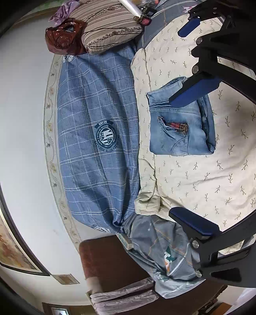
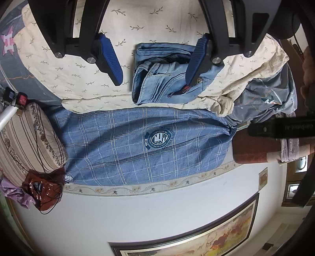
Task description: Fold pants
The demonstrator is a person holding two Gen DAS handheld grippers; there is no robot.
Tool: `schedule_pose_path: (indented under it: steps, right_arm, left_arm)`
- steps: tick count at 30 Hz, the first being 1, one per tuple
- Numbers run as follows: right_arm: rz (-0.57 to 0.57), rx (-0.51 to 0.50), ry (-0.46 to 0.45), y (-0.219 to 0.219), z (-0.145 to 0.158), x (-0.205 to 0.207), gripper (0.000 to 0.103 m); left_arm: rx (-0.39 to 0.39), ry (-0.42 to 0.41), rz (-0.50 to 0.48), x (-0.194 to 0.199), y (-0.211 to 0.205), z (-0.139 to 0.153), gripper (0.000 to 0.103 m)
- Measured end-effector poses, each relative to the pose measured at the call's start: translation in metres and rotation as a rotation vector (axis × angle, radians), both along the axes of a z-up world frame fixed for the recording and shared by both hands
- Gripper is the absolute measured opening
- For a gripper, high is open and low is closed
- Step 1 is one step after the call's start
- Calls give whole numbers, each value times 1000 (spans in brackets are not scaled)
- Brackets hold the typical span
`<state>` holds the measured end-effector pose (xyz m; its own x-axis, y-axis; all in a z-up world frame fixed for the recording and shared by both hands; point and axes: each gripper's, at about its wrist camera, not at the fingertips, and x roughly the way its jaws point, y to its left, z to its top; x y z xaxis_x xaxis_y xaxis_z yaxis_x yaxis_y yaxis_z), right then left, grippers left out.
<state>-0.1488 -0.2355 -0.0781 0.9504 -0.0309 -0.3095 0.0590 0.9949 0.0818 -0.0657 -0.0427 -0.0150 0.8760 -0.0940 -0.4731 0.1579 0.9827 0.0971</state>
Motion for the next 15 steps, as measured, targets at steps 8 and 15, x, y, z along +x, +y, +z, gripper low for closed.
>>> schedule_pose_path:
  steps: [8, 15]
  right_arm:
    - [-5, 12, -9, -2, 1, 0, 70]
    - [-4, 13, -21, -2, 3, -1, 70]
  left_arm:
    - [9, 0, 9, 4, -1, -13, 101]
    - [8, 1, 18, 7, 0, -17, 101]
